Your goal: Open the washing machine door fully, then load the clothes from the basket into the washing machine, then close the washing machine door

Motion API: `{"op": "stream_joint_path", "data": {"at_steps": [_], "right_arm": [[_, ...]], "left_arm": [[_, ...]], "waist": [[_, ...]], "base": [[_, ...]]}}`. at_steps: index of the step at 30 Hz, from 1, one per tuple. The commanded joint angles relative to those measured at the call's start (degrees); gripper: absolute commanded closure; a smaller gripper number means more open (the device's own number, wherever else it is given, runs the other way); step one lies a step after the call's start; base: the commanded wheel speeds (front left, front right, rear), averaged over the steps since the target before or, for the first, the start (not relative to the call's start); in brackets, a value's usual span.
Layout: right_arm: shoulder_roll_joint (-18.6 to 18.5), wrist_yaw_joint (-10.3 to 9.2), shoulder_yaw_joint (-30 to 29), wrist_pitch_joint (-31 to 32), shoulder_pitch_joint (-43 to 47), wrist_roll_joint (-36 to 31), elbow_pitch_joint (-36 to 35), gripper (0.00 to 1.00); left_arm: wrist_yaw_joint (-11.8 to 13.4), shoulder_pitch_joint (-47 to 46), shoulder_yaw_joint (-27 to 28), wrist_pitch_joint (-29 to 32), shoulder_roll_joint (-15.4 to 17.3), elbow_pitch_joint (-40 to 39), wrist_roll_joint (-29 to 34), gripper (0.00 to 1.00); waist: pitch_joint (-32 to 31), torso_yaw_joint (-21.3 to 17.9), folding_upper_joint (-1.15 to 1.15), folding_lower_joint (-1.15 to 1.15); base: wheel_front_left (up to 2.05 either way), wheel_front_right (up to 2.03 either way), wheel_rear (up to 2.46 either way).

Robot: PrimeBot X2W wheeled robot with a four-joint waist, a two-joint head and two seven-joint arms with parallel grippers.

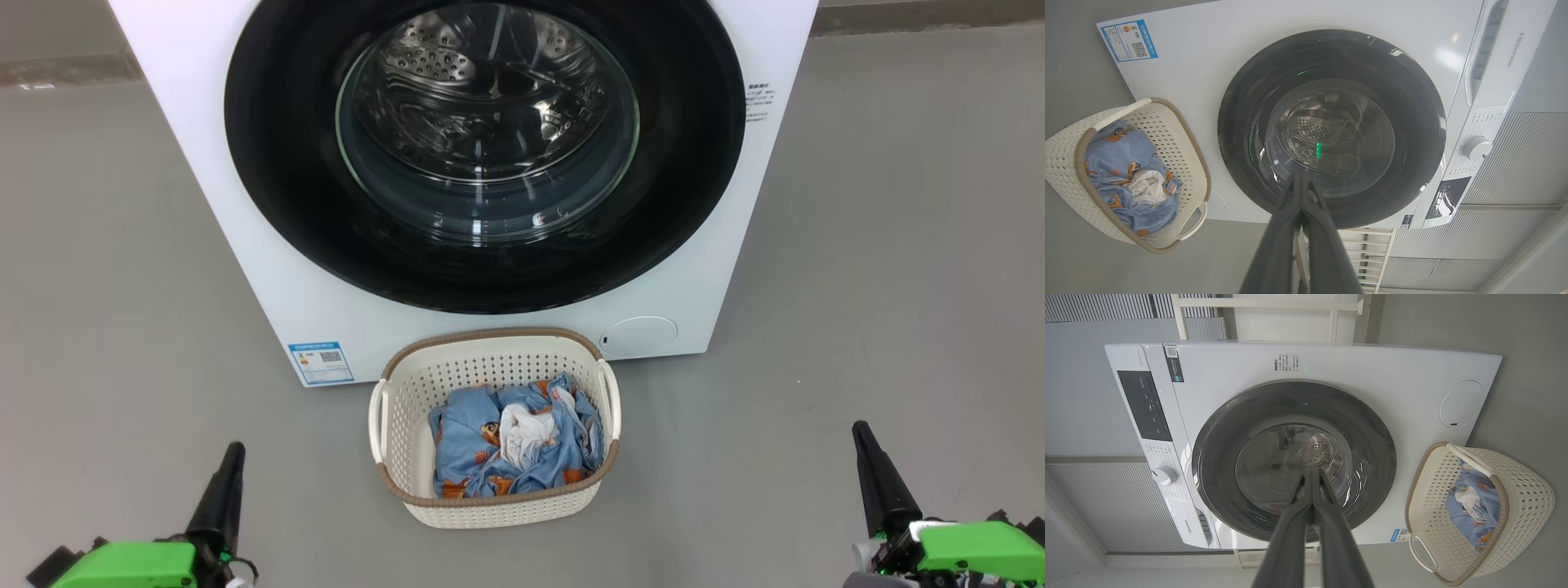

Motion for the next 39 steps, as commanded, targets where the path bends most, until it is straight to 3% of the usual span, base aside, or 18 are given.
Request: {"op": "stream_joint_path", "data": {"at_steps": [1,11,15,24,25,39], "right_arm": [[0.04,0.0,-0.01,-0.03,0.05,-0.01,0.13,0.0],[0.45,0.01,0.89,-1.22,0.12,-1.64,1.94,0.0],[0.41,0.01,1.33,-1.91,-0.52,-3.21,1.79,0.0],[0.33,0.02,1.73,-3.25,-1.78,-7.66,1.17,0.0],[0.24,0.02,1.97,-4.93,-3.05,-15.12,0.04,0.0],[0.1,0.03,3.0,-7.28,-4.53,-27.54,-1.6,0.0]], "left_arm": [[0.0,0.0,-0.04,-0.01,-0.02,0.17,0.0,0.0],[0.01,0.7,-0.1,-0.46,-0.15,1.38,0.58,0.0],[0.01,0.52,-0.4,-1.19,0.47,0.72,1.48,0.0],[0.0,0.02,-1.81,-3.17,2.39,-0.35,3.71,0.0],[-0.02,-0.74,-2.59,-4.93,4.21,-1.59,8.42,0.0],[-0.04,-1.56,-4.24,-7.32,7.09,-3.8,18.93,0.0]], "waist": [[0.0,0.0,0.0,0.0],[-0.08,-0.03,0.0,0.13],[0.05,-0.08,0.0,0.02],[0.22,-0.22,0.0,0.0],[0.39,-0.35,0.0,0.0],[0.75,-0.63,0.0,0.0]], "base": [[0.0,0.0,0.0],[0.0,0.0,0.0],[0.0,0.0,0.0],[0.0,0.0,0.0],[0.0,0.0,0.0],[0.0,0.0,0.0]]}}
